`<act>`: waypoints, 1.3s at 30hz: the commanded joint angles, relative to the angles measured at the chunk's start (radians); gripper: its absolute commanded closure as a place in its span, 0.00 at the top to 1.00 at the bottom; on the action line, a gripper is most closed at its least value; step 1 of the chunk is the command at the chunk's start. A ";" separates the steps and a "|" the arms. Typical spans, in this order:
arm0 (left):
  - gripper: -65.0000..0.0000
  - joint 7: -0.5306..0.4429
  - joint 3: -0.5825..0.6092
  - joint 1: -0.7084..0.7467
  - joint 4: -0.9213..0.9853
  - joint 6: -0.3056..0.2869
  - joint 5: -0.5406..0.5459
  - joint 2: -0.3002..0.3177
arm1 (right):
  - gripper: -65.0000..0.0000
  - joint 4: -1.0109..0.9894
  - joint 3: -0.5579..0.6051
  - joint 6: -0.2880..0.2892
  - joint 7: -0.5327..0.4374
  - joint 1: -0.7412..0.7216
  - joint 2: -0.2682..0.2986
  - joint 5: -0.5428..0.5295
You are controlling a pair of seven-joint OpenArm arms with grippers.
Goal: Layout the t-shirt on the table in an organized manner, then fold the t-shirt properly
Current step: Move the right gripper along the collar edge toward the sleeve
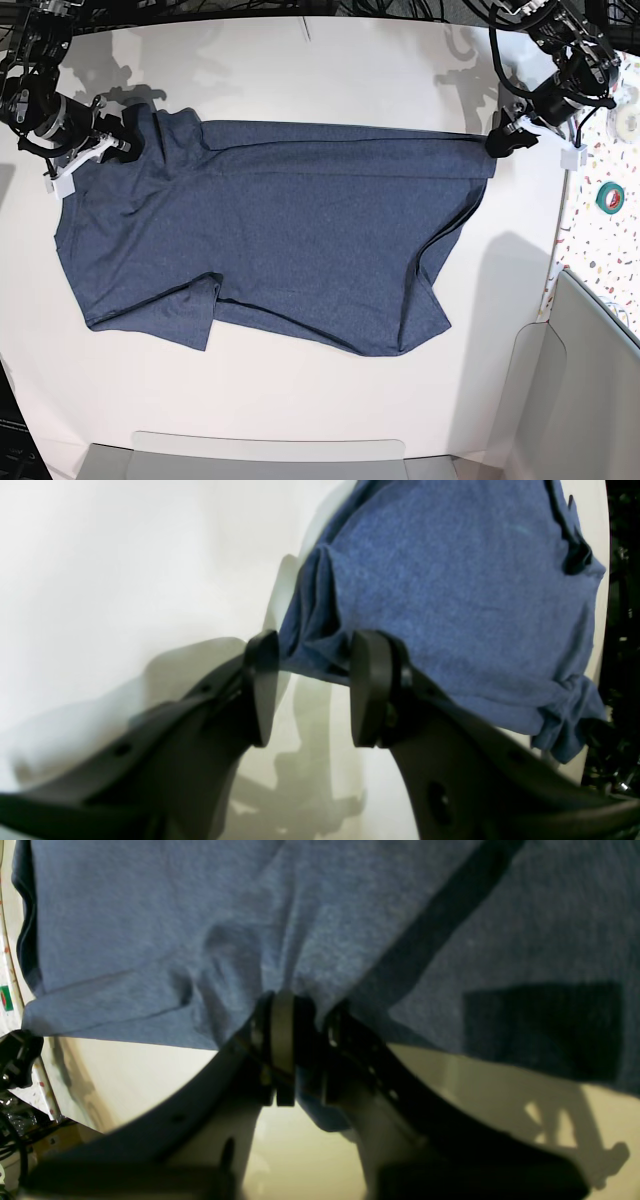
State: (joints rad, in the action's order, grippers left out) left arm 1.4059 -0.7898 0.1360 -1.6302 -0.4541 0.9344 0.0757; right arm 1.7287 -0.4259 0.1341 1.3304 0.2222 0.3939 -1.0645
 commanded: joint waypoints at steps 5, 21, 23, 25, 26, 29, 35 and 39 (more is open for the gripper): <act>0.35 -0.010 -0.001 -0.005 -0.017 -0.004 0.022 0.011 | 0.37 0.018 -0.003 0.002 0.001 -0.007 0.018 -0.023; 0.35 -0.010 -0.001 -0.005 -0.017 -0.004 0.021 0.011 | 0.44 0.018 -0.004 0.005 0.001 0.007 0.110 -0.210; 0.35 -0.010 -0.001 -0.005 -0.017 -0.004 0.021 0.011 | 0.44 0.014 -0.003 0.005 0.001 -0.002 0.104 -0.207; 0.35 -0.010 -0.001 -0.006 -0.017 -0.004 0.021 0.011 | 0.44 0.009 -0.001 0.005 0.001 -0.016 0.098 -0.205; 0.35 -0.010 -0.001 -0.006 -0.017 -0.004 0.021 0.011 | 0.44 0.007 -0.001 0.005 0.001 -0.016 0.084 -0.205; 0.35 -0.010 -0.001 -0.006 -0.017 -0.004 0.021 0.011 | 0.43 -0.008 -0.001 0.005 0.001 -0.033 0.052 -0.199; 0.35 -0.010 -0.001 -0.006 -0.017 -0.004 0.021 0.011 | 0.06 -0.068 0.075 0.005 -0.004 -0.096 0.023 -0.191; 0.35 -0.010 -0.001 -0.005 -0.017 -0.004 0.021 0.011 | 0.06 -0.149 0.112 0.005 -0.005 -0.168 -0.025 -0.190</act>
State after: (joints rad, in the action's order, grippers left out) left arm 1.4063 -0.7898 0.1364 -1.6302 -0.4541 0.9340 0.0753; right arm 1.5654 -0.3058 0.1413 1.3277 0.0643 0.3485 -1.2354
